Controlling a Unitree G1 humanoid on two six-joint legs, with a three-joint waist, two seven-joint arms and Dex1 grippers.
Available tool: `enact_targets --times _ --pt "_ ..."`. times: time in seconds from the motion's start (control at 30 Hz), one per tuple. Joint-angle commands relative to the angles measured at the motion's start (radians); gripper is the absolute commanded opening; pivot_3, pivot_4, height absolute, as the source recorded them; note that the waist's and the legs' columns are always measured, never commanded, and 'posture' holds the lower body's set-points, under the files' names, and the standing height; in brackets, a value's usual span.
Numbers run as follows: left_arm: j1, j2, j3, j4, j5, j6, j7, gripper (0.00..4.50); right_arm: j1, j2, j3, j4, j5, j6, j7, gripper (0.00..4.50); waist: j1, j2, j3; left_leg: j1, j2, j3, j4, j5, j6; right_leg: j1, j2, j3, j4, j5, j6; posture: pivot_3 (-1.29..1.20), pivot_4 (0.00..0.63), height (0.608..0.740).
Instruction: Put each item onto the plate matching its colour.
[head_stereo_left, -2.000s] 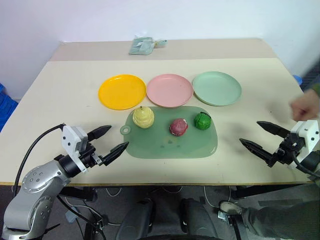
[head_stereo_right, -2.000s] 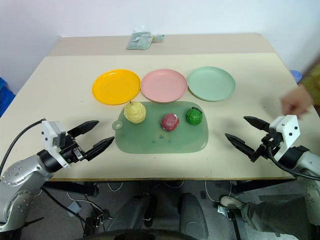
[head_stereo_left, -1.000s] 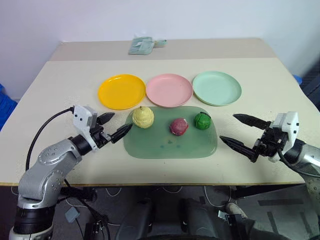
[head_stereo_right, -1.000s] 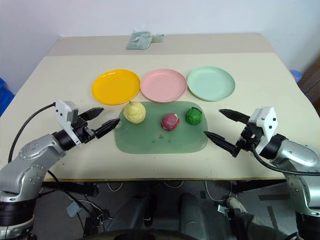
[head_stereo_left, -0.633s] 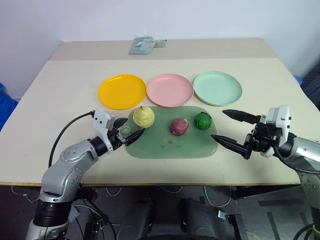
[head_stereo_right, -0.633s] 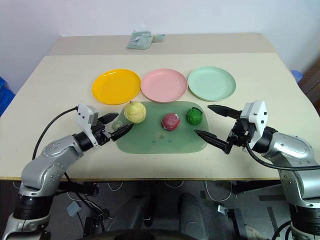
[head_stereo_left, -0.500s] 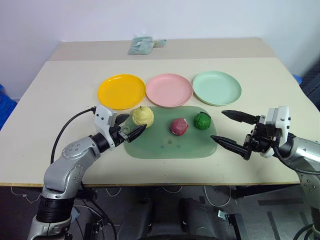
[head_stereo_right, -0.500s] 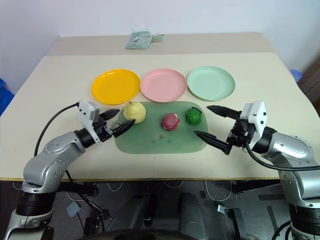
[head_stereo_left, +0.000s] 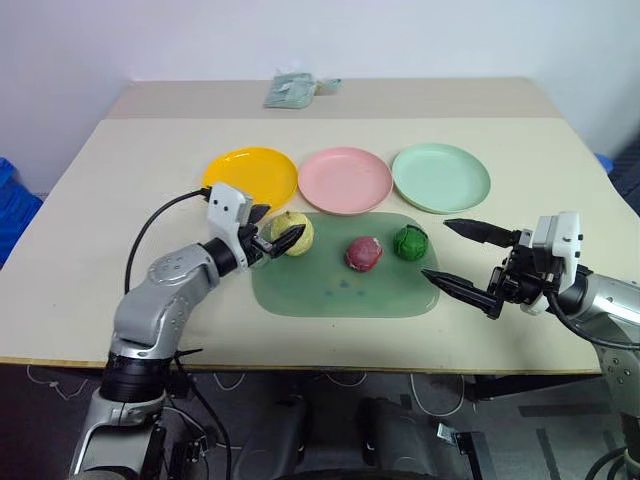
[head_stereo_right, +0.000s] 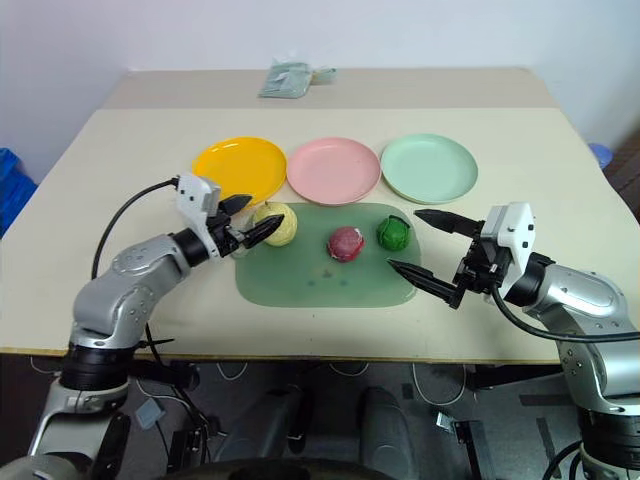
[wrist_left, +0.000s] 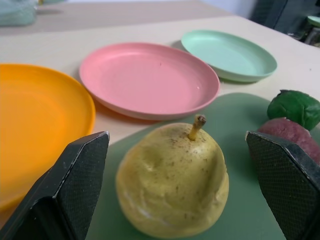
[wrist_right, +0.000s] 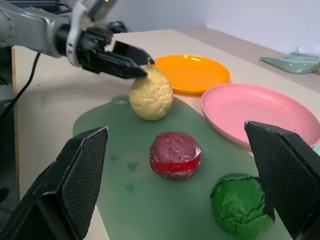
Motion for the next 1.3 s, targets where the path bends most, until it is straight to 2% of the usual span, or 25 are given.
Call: enact_targets --times 0.03,0.13,0.2,0.27,0.4,0.5,0.67,0.9,0.97,1.03,1.17,1.3 --pt "-0.035 -0.017 -0.026 0.016 0.032 0.007 0.006 4.50 -0.004 0.008 -0.009 -0.021 0.000 -0.020 -0.005 4.46 -0.001 0.000 0.000 0.000 0.000 0.000 0.000 0.000 0.000 0.000 0.000 0.000 0.000 0.000 0.000 0.00 0.150 0.740" --pt "-0.048 -0.037 -0.039 0.038 0.047 0.012 0.005 3.65 0.001 0.012 -0.009 -0.030 -0.001 -0.020 -0.014 4.50 -0.001 0.000 0.000 0.000 0.000 0.000 0.000 0.000 0.000 0.000 0.000 0.000 0.000 0.000 0.000 0.00 0.150 0.740" --pt "-0.050 -0.044 -0.041 0.043 0.059 0.008 0.006 2.78 0.006 0.013 -0.011 -0.034 -0.002 -0.021 -0.016 4.50 -0.001 0.000 0.000 0.000 0.000 0.000 0.000 0.000 0.000 0.000 0.000 0.000 0.000 0.000 0.000 0.00 0.150 0.740" --pt "-0.050 -0.051 -0.036 0.041 0.064 0.006 0.010 2.64 0.015 0.015 -0.016 -0.038 -0.003 -0.023 -0.019 4.50 -0.001 0.000 0.000 0.000 0.000 0.000 0.000 0.000 0.000 0.000 0.000 0.000 0.000 0.000 0.000 0.00 0.150 0.740" --pt "-0.071 -0.068 0.005 0.063 0.068 -0.011 0.030 2.64 0.026 0.019 -0.020 -0.051 -0.005 -0.024 -0.033 4.50 -0.001 0.000 0.000 0.000 0.000 0.000 0.000 0.000 0.000 0.000 0.000 0.000 0.000 0.000 0.000 0.00 0.150 0.740" --pt "-0.150 -0.102 0.096 0.139 0.049 -0.021 0.103 2.64 0.027 0.024 -0.016 -0.054 -0.010 -0.028 -0.041 4.50 0.000 -0.001 0.000 0.000 0.000 0.000 0.001 0.000 0.000 0.000 0.000 0.000 0.001 0.000 0.000 0.00 0.150 0.740" --pt "-0.350 -0.126 0.242 0.417 0.075 -0.111 0.257 2.64 0.005 0.033 0.002 -0.054 -0.015 -0.029 -0.052 4.50 -0.001 -0.002 0.001 0.000 0.000 0.000 0.001 0.000 0.000 0.000 0.000 0.000 0.001 0.002 0.003 0.00 0.150 0.740" --pt "-0.566 -0.134 0.263 0.907 0.148 -0.348 0.248 2.64 -0.057 0.050 0.053 -0.013 -0.049 -0.047 -0.059 4.50 0.000 -0.004 0.002 0.000 -0.001 0.001 0.002 0.000 0.000 0.000 0.000 0.000 0.000 0.003 0.005 0.00 0.150 0.740" --pt "-0.606 -0.141 0.258 1.028 0.174 -0.419 0.254 3.69 -0.073 0.058 0.065 -0.003 -0.059 -0.052 -0.064 4.50 0.000 -0.005 0.002 0.000 -0.001 0.001 0.002 0.000 0.000 0.000 0.000 0.000 0.000 0.003 0.005 0.00 0.150 0.740" --pt "-0.633 -0.149 0.255 1.109 0.191 -0.475 0.253 4.43 -0.087 0.066 0.073 0.007 -0.069 -0.055 -0.069 4.50 -0.001 -0.006 0.003 0.000 -0.002 0.001 0.002 0.000 0.000 0.000 0.000 0.000 0.000 0.003 0.005 0.00 0.150 0.740" --pt "-0.643 -0.165 0.266 1.113 0.175 -0.507 0.212 4.43 -0.118 0.084 0.090 0.018 -0.089 -0.056 -0.095 4.50 -0.003 -0.007 0.003 -0.001 -0.002 0.001 0.002 0.000 0.000 -0.001 0.000 0.000 0.000 0.004 0.006 0.00 0.150 0.740" --pt "-0.531 -0.150 0.257 0.869 0.131 -0.458 0.126 4.43 -0.149 0.115 0.120 0.004 -0.097 -0.031 -0.146 4.50 -0.008 -0.007 0.003 -0.001 -0.001 0.001 0.002 0.000 0.000 -0.002 0.000 0.001 0.001 0.004 0.005 0.00 0.150 0.740"
